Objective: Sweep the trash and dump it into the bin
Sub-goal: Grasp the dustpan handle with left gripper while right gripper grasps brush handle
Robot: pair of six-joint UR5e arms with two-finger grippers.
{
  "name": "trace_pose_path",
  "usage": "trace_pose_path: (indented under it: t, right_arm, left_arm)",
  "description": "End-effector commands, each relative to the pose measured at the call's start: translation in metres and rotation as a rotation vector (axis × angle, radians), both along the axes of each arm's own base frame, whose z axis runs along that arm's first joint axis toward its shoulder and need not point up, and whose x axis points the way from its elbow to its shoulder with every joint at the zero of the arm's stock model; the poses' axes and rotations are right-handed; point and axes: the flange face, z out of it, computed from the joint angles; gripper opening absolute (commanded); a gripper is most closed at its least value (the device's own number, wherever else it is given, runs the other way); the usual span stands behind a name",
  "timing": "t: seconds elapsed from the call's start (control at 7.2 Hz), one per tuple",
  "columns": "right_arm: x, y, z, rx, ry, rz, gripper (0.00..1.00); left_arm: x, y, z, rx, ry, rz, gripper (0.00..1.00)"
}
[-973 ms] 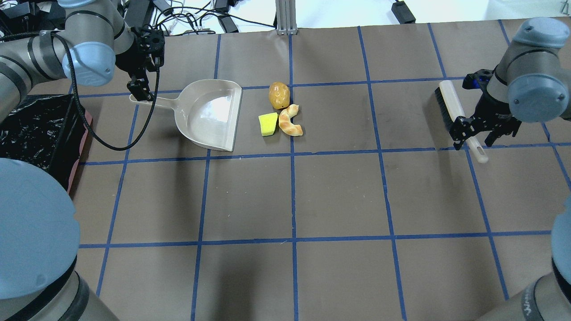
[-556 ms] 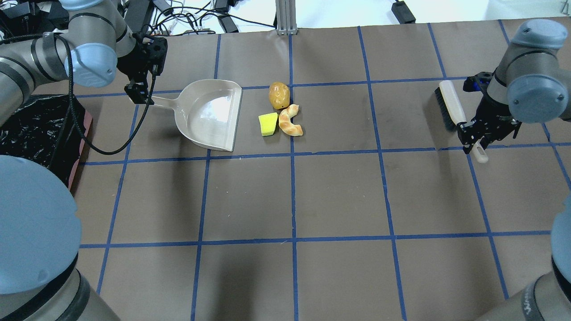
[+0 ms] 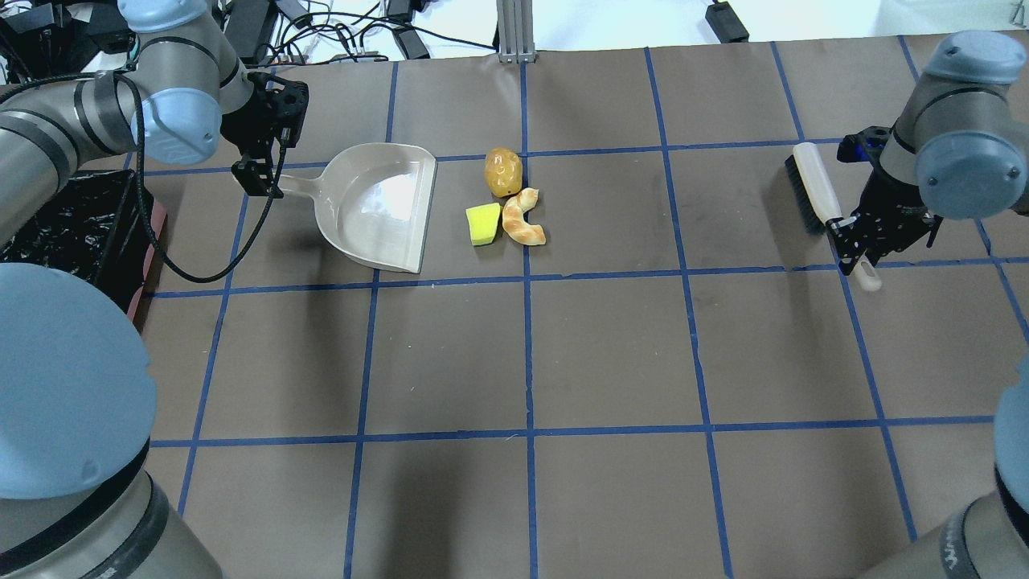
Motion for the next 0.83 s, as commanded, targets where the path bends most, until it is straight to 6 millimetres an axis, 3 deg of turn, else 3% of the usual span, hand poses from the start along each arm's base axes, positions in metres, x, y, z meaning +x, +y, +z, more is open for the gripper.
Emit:
trace_pose_path:
  t: [0.0, 0.14, 0.42, 0.69]
  right_arm:
    - [0.001, -0.001, 0.01, 0.017, 0.055, -0.051, 0.11]
    - [0.013, -0.006, 0.021, 0.033, 0.058, -0.05, 0.1]
    - [0.075, -0.013, 0.035, 0.052, 0.125, -0.056, 0.06]
    - [0.14, -0.007, 0.044, 0.032, 0.165, -0.058, 0.04]
  left_arm:
    - [-0.006, 0.003, -0.012, 0.034, -0.002, 0.033, 1.0]
    - [-0.003, 0.003, -0.017, 0.043, -0.022, 0.036, 1.0]
    - [-0.001, 0.002, -0.026, 0.057, -0.017, 0.03, 1.0]
    - [-0.01, 0.002, -0.03, 0.059, -0.005, 0.013, 1.0]
